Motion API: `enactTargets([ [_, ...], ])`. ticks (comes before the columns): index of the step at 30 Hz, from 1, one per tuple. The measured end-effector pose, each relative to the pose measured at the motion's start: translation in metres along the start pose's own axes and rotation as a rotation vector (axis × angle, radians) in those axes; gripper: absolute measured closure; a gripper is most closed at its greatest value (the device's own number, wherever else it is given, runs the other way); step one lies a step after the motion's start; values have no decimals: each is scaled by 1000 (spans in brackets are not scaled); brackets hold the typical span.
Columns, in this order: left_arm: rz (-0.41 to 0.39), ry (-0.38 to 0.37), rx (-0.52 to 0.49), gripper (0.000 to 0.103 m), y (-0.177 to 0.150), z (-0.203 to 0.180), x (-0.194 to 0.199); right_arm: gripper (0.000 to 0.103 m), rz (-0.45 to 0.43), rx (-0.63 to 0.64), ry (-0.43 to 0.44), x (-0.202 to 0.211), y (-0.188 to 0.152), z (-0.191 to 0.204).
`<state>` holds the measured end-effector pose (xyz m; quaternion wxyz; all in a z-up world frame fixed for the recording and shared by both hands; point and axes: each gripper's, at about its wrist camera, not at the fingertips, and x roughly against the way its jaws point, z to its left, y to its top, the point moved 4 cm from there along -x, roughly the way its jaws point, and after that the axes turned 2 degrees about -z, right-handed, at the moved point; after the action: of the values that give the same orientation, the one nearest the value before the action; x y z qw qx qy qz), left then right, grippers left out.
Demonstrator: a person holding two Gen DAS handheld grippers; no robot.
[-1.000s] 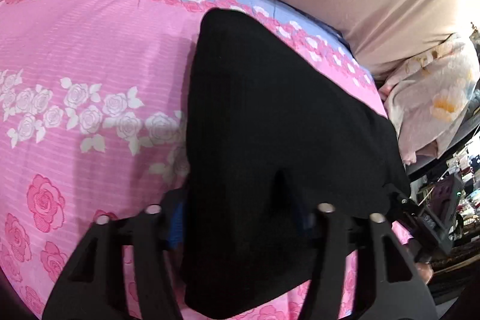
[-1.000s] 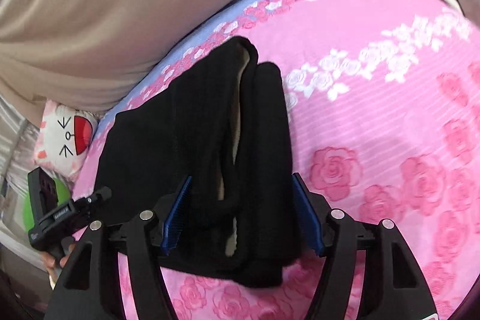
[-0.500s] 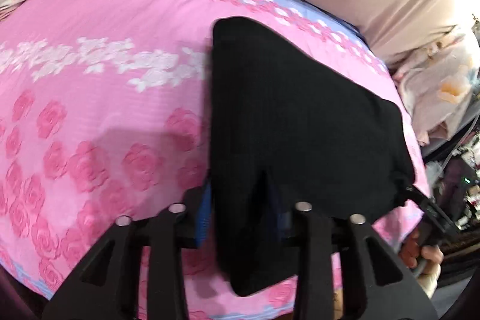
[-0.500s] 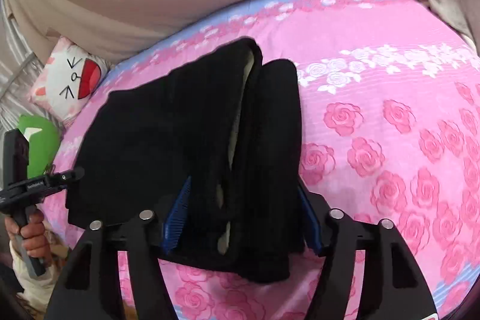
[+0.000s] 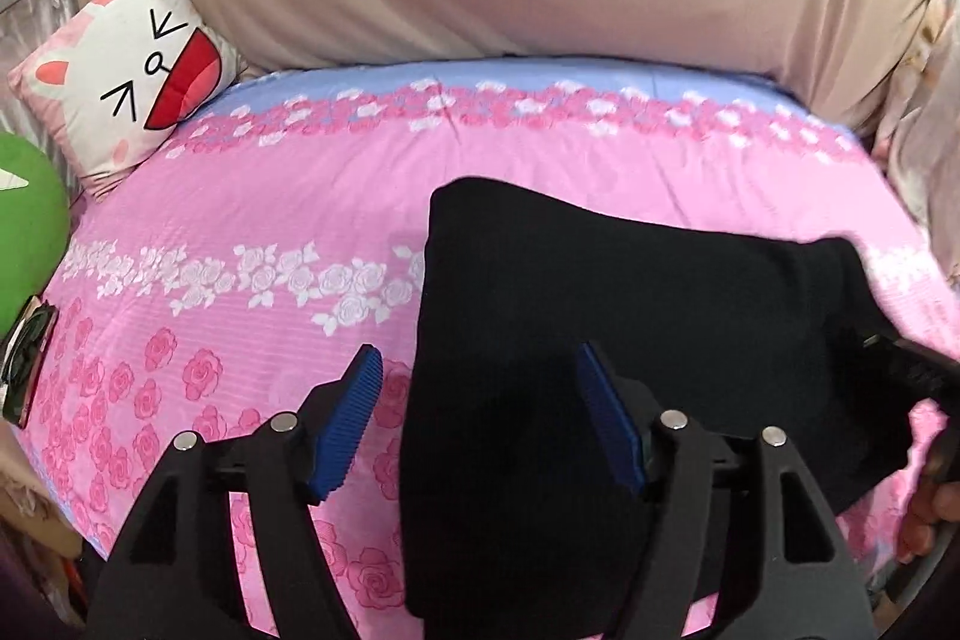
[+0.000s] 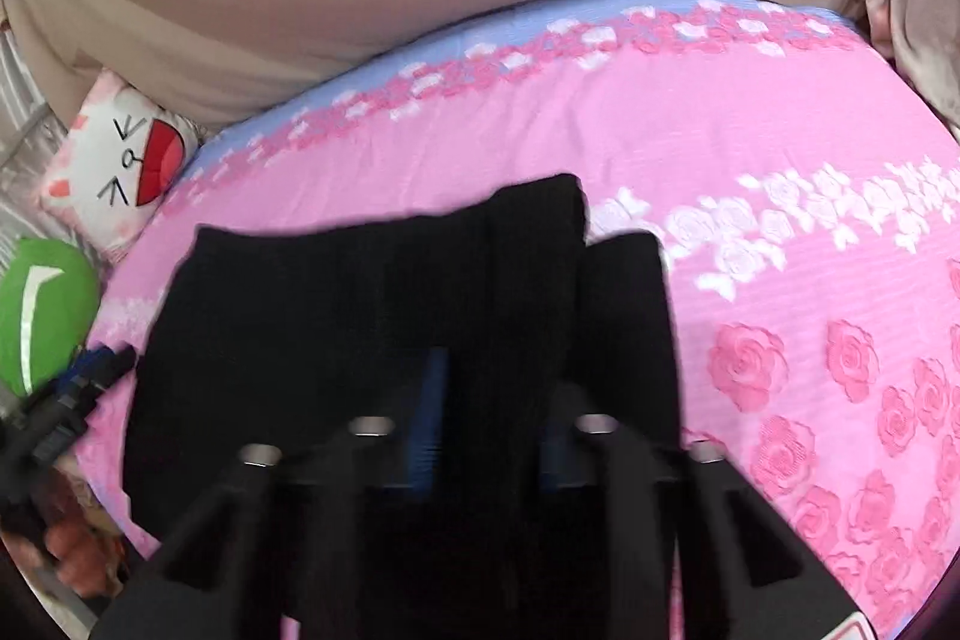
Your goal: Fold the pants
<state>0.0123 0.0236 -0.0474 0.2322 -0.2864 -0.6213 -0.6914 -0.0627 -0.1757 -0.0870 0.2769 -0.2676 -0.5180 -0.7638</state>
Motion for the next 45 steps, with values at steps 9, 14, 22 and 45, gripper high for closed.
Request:
enactTargets([
  [9,21,95,-39,23,-12,-2,-25,85,-19,59,-157,18,-6,-11],
  [14,14,121,-59,23,-12,-3,-26,84,-177,-34,-36,72,3,-2],
  [22,16,122,-63,23,-12,-4,-26,100,-47,132,-20,11,22,37],
  [45,-30,220,152,20,-16,125,-2,103,190,236,185,-143,35,203],
])
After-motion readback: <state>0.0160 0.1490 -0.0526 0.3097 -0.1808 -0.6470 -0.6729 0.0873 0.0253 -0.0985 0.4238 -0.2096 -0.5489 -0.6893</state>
